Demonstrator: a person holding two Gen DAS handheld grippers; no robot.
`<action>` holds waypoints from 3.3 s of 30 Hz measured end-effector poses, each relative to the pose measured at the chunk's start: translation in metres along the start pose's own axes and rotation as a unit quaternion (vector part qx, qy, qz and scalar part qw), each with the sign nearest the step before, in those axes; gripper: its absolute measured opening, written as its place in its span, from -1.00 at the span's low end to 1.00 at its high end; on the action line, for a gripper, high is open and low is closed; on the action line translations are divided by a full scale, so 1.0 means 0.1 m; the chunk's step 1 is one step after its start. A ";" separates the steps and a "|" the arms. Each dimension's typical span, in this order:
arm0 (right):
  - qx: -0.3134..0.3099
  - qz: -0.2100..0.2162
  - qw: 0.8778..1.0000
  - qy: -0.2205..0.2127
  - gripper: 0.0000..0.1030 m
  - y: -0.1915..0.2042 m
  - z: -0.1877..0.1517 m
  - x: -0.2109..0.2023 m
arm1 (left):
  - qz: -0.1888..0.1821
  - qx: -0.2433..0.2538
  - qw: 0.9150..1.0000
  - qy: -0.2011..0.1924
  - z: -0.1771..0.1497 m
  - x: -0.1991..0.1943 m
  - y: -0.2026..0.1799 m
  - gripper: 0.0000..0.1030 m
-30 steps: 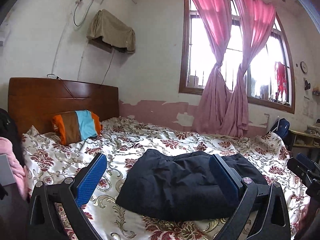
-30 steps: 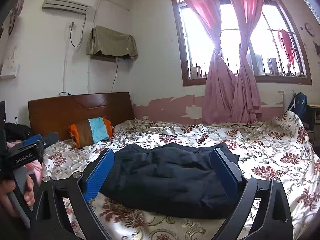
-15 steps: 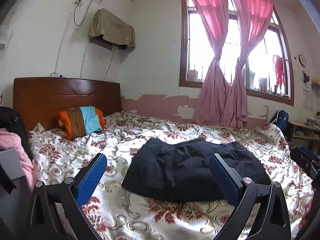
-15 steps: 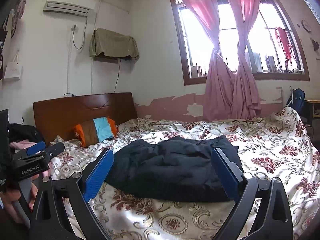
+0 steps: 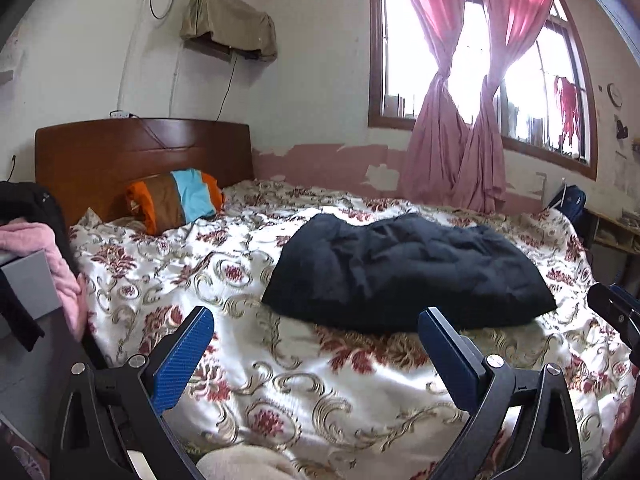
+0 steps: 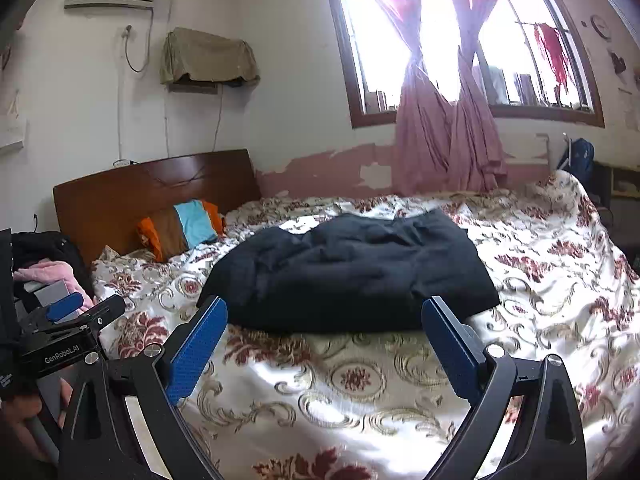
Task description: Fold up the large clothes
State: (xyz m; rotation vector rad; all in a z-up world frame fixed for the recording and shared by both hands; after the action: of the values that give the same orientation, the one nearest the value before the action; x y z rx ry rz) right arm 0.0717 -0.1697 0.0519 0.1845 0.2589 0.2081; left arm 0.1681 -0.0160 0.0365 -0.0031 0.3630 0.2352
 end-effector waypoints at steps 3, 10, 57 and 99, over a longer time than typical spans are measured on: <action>-0.017 -0.012 1.000 0.006 0.86 0.02 -0.07 -0.03 | 0.002 0.004 1.000 0.012 -0.09 0.02 0.02 0.99; -0.026 -0.011 0.999 0.025 0.86 0.04 -0.15 -0.01 | 0.002 0.011 1.000 0.026 -0.22 0.04 -0.01 0.99; -0.016 -0.003 0.999 0.035 0.86 0.11 -0.23 0.00 | 0.003 0.016 0.999 0.028 -0.29 0.02 -0.02 0.99; -0.014 -0.004 0.999 0.036 0.86 0.15 -0.24 0.00 | 0.004 0.014 0.999 0.032 -0.33 0.03 -0.02 0.99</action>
State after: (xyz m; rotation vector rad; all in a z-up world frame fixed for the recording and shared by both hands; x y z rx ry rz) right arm 0.0623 -0.1517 0.0324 0.1484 0.3272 0.2098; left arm 0.1593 -0.0192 0.0045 0.0183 0.4304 0.2378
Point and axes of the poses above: each gripper's, at about its wrist camera, not at the fingertips, and x roughly the way its jaws point, y to its left, z to its top, the point moved 5 cm from there along x, roughly the way its jaws point, and after that the axes turned 13 degrees about z, right-handed, at the moved point
